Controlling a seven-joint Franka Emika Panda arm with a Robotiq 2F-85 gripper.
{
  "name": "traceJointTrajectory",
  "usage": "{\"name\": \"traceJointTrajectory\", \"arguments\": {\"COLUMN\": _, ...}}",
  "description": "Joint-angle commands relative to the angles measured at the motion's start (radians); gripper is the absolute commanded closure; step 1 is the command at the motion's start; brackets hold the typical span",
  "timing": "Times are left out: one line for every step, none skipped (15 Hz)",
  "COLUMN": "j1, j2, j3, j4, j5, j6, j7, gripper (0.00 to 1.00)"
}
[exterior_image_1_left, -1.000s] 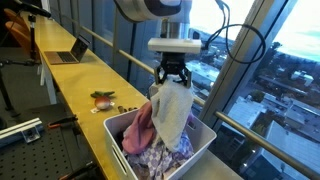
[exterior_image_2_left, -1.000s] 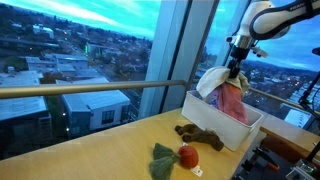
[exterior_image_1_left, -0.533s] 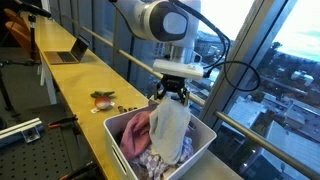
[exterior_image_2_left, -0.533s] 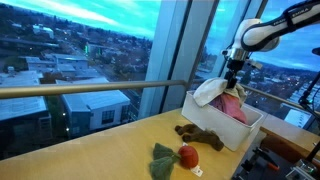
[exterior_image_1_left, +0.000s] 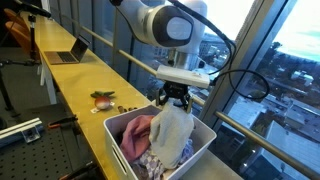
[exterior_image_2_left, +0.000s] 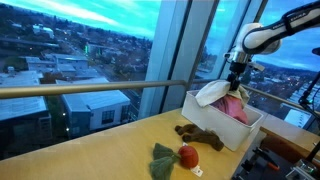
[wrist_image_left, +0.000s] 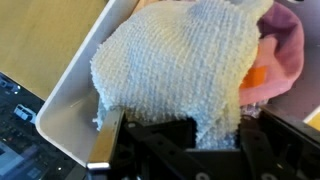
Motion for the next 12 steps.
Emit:
{"name": "traceJointTrajectory", "arguments": {"j1": -0.018, "j2": -0.016, "j3": -0.007, "j4": -0.007, "j5": 0.012, "j6": -0.006, "j7": -0.043, "gripper": 1.0}}
{"name": "traceJointTrajectory", "arguments": {"j1": -0.021, "j2": -0.018, "j3": -0.01, "j4": -0.009, "j5": 0.005, "j6": -0.004, "j7": -0.047, "gripper": 1.0}}
{"name": "traceJointTrajectory", "arguments": {"j1": -0.027, "j2": -0.023, "j3": -0.015, "j4": -0.009, "j5": 0.002, "j6": -0.005, "j7": -0.054, "gripper": 1.0}}
{"name": "traceJointTrajectory", "arguments": {"j1": -0.035, "j2": -0.028, "j3": -0.019, "j4": -0.005, "j5": 0.004, "j6": -0.009, "j7": -0.065, "gripper": 1.0}}
{"name": "traceJointTrajectory", "arguments": {"j1": -0.041, "j2": -0.032, "j3": -0.022, "j4": -0.003, "j5": 0.009, "j6": -0.011, "j7": -0.075, "gripper": 1.0}}
{"name": "traceJointTrajectory", "arguments": {"j1": -0.046, "j2": -0.037, "j3": -0.027, "j4": -0.001, "j5": 0.011, "j6": -0.011, "j7": -0.085, "gripper": 1.0}}
{"name": "traceJointTrajectory", "arguments": {"j1": -0.051, "j2": -0.043, "j3": -0.031, "j4": 0.001, "j5": 0.012, "j6": -0.014, "j7": -0.096, "gripper": 1.0}}
{"name": "traceJointTrajectory", "arguments": {"j1": -0.054, "j2": -0.05, "j3": -0.035, "j4": 0.002, "j5": 0.009, "j6": -0.014, "j7": -0.104, "gripper": 1.0}}
{"name": "traceJointTrajectory", "arguments": {"j1": -0.056, "j2": -0.058, "j3": -0.038, "j4": 0.001, "j5": 0.008, "j6": -0.013, "j7": -0.11, "gripper": 1.0}}
{"name": "traceJointTrajectory", "arguments": {"j1": -0.057, "j2": -0.065, "j3": -0.039, "j4": -0.002, "j5": 0.01, "j6": -0.013, "j7": -0.119, "gripper": 1.0}}
{"name": "traceJointTrajectory", "arguments": {"j1": -0.055, "j2": -0.07, "j3": -0.04, "j4": -0.007, "j5": 0.009, "j6": -0.011, "j7": -0.123, "gripper": 1.0}}
{"name": "traceJointTrajectory", "arguments": {"j1": -0.051, "j2": -0.074, "j3": -0.04, "j4": -0.013, "j5": 0.007, "j6": -0.005, "j7": -0.124, "gripper": 1.0}}
